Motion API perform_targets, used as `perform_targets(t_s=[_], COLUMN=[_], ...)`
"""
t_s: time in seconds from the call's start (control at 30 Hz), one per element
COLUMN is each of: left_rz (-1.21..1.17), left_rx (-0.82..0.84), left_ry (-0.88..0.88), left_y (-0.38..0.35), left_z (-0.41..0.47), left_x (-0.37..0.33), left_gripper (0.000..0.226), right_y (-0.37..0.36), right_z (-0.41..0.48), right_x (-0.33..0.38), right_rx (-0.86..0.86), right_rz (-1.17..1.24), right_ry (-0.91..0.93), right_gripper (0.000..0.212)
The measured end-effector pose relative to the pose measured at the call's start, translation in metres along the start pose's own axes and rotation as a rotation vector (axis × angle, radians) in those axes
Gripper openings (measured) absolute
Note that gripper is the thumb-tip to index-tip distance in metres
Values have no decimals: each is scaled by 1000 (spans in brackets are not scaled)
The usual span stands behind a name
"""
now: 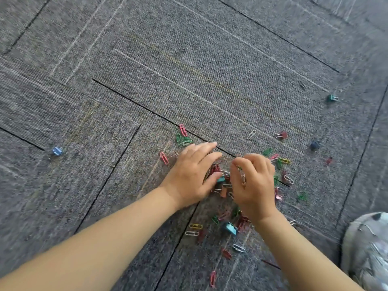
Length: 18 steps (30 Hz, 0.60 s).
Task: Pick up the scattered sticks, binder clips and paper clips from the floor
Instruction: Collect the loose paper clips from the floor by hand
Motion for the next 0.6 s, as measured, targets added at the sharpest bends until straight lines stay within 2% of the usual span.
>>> perform_targets(t_s=[0.07,0.13,0.2,0.23,0.3,0.4,0.5,0.6], left_rz=[87,150,210,244,234,99,47,4], left_rx=[69,130,183,187,122,11,-37,-19], left_ry=[-12,-67,-196,-264,-329,-321,-398,-343], left_y=[-5,-13,-25,-30,-37,-41,-32,-8], left_z=[3,4,3,2,2,1,12,33], left_x=[-12,-24,-35,-38,-39,-34,-30,-20], left_gripper=[59,71,74,71,53,35,37,38], right_y=[13,18,17,15,12,11,7,-1], right_z=[-11,-17,-20,-22,-25,-30,-36,-39], right_x=[-23,-42,-51,-53,-52,-42,-34,-27], right_rx=[-30,-44,-36,-23,34,136,174,214], right_rz=[-62,-27,84,107,101,84,61,-39], right_ry=[-173,-404,-578,-592,-517,-332,-177,-60], right_gripper=[28,46,62,65,64,59,60,67])
Point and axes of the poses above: each hand's wrist, its own z-axis towards the middle knuckle, its own y-axis out of the back of the hand, x = y × z, the point moved 1 cm from there along z, towards the middle knuckle, and after that the axes turned 13 degrees about y, right-handed, at the moved point
